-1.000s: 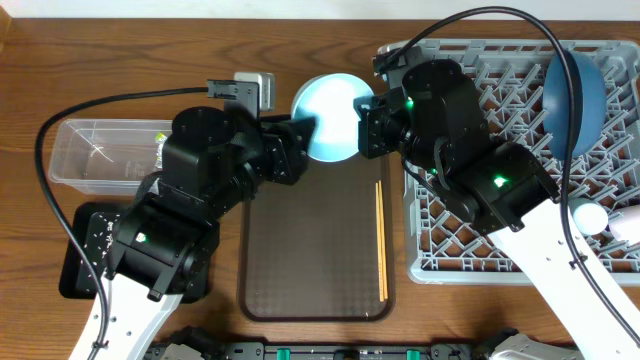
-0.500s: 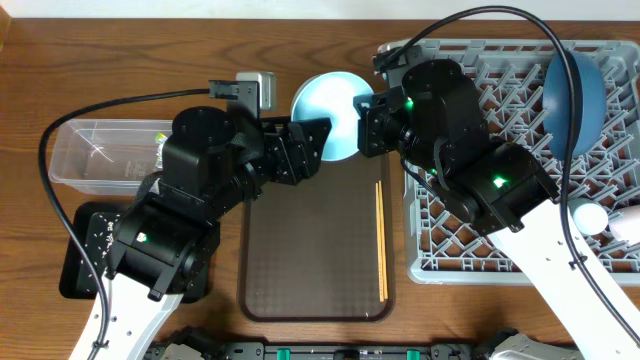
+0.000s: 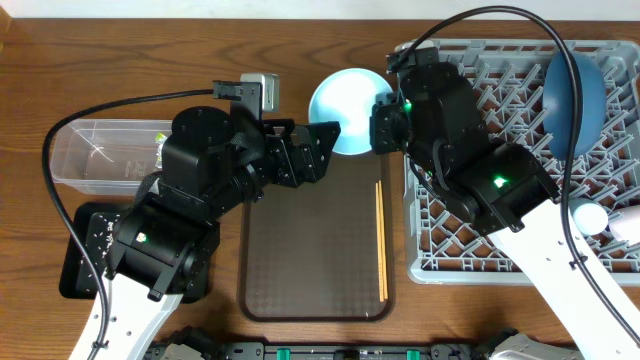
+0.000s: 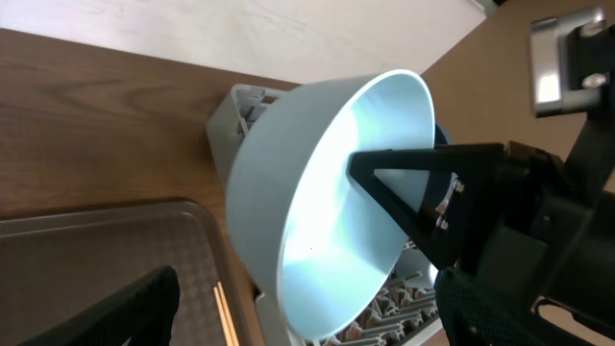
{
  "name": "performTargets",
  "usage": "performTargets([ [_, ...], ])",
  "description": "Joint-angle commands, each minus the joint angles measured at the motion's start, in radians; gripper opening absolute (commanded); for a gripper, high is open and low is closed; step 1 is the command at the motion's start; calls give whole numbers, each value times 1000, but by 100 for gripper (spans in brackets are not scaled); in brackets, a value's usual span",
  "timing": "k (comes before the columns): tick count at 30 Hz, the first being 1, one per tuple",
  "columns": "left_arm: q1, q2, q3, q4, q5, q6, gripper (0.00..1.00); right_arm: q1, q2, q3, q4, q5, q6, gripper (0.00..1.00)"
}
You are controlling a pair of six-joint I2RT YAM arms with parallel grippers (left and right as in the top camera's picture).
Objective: Sort waste into correct bins and load items into the dishwasher rack
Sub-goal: 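Grasp the bowl's rim with the right gripper and release left, then carry the bowl right and set it in the dish rack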
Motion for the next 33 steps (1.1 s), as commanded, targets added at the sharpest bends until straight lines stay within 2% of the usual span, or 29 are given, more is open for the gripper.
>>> performTargets([
  [1,-3,-11,13,5,15,6,86,-30,-6,8,-35,159,14,1],
  [6,-3,-39,13,0,14,39,86,-102,-24,9,-154,419,19,1],
  [14,-3,-66,13,-48,13,82,87,-199,-23,8,-381,735,169,1],
  [22,-3,-65,13,-77,13,82,87,-239,-8,8,-485,911,182,1],
  [29,-3,-65,13,-85,13,92,87,-225,-7,8,-605,879,208,1],
  [33,-2,-66,13,-121,-12,177,87,-218,-4,8,-608,880,208,1],
])
